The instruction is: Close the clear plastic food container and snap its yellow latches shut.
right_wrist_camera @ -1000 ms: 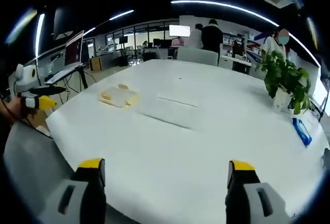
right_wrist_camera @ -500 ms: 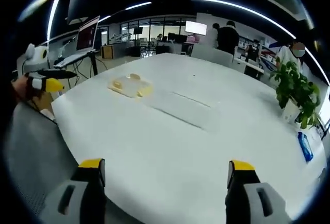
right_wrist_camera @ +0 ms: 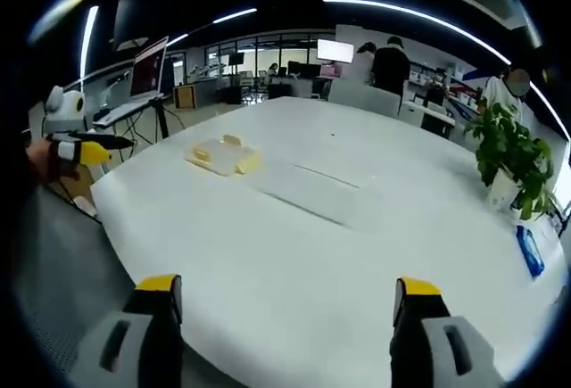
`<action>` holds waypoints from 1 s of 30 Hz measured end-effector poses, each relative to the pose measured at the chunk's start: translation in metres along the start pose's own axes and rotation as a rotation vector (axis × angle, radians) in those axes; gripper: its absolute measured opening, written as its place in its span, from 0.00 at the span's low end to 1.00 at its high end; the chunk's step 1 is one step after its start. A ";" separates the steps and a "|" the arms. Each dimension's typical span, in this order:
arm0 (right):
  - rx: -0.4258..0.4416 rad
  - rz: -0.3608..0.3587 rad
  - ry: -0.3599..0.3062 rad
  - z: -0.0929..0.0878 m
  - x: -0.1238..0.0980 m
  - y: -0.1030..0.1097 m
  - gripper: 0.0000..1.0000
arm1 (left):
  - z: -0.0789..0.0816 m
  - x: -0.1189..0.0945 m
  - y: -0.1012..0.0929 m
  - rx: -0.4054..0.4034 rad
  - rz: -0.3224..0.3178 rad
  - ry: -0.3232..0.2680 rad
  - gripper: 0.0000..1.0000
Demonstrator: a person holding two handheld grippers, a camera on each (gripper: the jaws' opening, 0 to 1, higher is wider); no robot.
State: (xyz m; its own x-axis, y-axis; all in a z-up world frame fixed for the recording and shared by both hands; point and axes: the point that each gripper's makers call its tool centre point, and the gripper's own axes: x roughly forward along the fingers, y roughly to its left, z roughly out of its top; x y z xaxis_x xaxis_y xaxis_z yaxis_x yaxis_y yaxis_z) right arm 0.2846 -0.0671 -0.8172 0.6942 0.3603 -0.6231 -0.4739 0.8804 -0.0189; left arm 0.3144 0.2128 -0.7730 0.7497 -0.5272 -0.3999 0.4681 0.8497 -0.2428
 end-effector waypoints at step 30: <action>0.034 0.119 -0.027 0.047 0.032 0.020 0.99 | 0.010 -0.005 0.063 0.039 0.039 0.015 0.99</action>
State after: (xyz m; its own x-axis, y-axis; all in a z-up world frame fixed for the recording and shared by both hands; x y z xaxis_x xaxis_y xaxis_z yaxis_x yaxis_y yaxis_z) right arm 0.3228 -0.0238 -0.8008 0.6484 0.4709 -0.5982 -0.5354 0.8407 0.0814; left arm 0.3451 0.2691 -0.7775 0.7609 -0.4931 -0.4216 0.4566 0.8687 -0.1921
